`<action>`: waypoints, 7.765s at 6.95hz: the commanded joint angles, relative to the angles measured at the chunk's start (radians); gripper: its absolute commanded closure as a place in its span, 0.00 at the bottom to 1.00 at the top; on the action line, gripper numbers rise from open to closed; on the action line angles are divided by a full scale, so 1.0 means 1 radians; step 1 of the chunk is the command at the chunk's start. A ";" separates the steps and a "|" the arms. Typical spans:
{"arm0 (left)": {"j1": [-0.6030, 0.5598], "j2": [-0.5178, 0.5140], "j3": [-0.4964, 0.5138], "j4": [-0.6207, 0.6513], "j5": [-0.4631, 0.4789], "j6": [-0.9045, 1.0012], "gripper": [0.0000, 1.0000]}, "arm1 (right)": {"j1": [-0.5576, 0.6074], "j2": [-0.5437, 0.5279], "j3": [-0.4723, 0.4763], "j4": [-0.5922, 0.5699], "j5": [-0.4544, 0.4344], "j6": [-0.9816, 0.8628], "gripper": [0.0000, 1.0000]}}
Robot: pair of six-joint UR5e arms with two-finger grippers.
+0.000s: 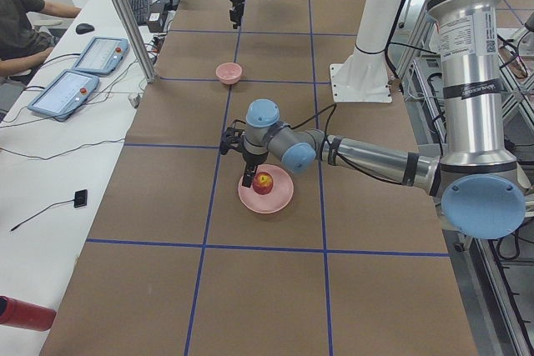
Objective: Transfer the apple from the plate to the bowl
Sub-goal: 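Carry the pink bowl to the table center with the right gripper, release, withdraw, then lower the left gripper over the red apple on the plate and grasp it, then lift the red apple with the left gripper and carry it over the bowl, then lower the apple into the pink bowl and open the left gripper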
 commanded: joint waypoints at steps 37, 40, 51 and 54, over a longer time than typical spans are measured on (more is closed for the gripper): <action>0.247 -1.063 0.313 0.747 0.039 -0.342 1.00 | 0.196 -0.455 0.312 -0.058 0.032 -0.432 0.00; 0.308 -1.295 0.743 0.470 0.098 -0.463 1.00 | 0.194 -0.452 0.312 -0.057 0.033 -0.431 0.00; 0.385 -1.275 0.887 0.241 0.187 -0.494 0.02 | 0.194 -0.452 0.305 -0.058 0.032 -0.417 0.00; 0.375 -1.240 0.761 0.312 0.184 -0.499 0.02 | 0.194 -0.447 0.305 -0.058 0.032 -0.415 0.00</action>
